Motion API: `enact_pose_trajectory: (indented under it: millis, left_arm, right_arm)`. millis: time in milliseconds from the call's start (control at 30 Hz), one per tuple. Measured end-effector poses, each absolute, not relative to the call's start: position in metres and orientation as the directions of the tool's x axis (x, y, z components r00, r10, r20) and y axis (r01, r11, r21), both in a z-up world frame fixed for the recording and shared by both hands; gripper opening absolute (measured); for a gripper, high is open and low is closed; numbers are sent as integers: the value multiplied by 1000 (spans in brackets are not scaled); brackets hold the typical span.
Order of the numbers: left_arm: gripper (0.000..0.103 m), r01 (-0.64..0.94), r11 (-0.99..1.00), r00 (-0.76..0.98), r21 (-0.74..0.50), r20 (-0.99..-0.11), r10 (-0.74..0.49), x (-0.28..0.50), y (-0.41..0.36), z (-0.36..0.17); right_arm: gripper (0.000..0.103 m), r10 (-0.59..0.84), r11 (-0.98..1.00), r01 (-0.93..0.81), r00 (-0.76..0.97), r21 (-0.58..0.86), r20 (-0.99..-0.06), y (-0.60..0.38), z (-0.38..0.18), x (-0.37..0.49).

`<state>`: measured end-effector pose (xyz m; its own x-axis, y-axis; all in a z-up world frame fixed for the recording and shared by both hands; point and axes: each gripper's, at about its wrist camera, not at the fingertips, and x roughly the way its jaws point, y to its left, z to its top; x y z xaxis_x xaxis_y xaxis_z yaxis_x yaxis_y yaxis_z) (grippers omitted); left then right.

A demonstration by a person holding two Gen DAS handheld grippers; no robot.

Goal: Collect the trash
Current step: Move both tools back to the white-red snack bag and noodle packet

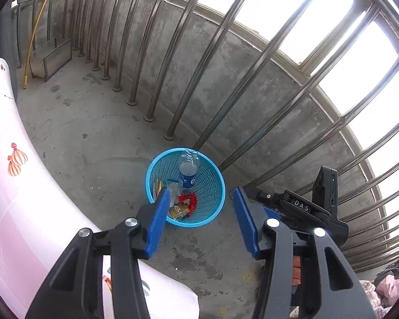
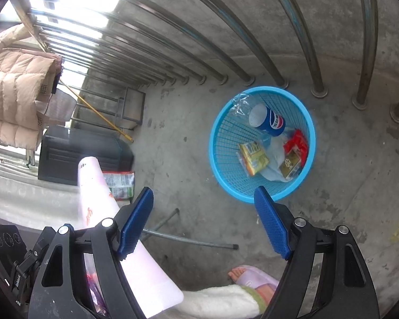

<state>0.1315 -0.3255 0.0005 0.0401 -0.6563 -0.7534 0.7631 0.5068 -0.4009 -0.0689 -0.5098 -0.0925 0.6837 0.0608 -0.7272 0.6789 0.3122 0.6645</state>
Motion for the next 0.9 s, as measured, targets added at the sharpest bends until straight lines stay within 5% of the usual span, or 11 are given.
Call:
enact_pose_trajectory:
  millis: [467, 900]
  left_arm:
    - [48, 723, 612, 234, -319, -721, -652, 102, -176, 50]
    - [48, 409, 853, 614, -323, -594, -519, 77, 15, 76]
  right_arm:
    - [73, 103, 531, 536, 728, 657, -677, -460, -33, -41]
    - [73, 314, 675, 316, 694, 667, -647, -383, 0, 45]
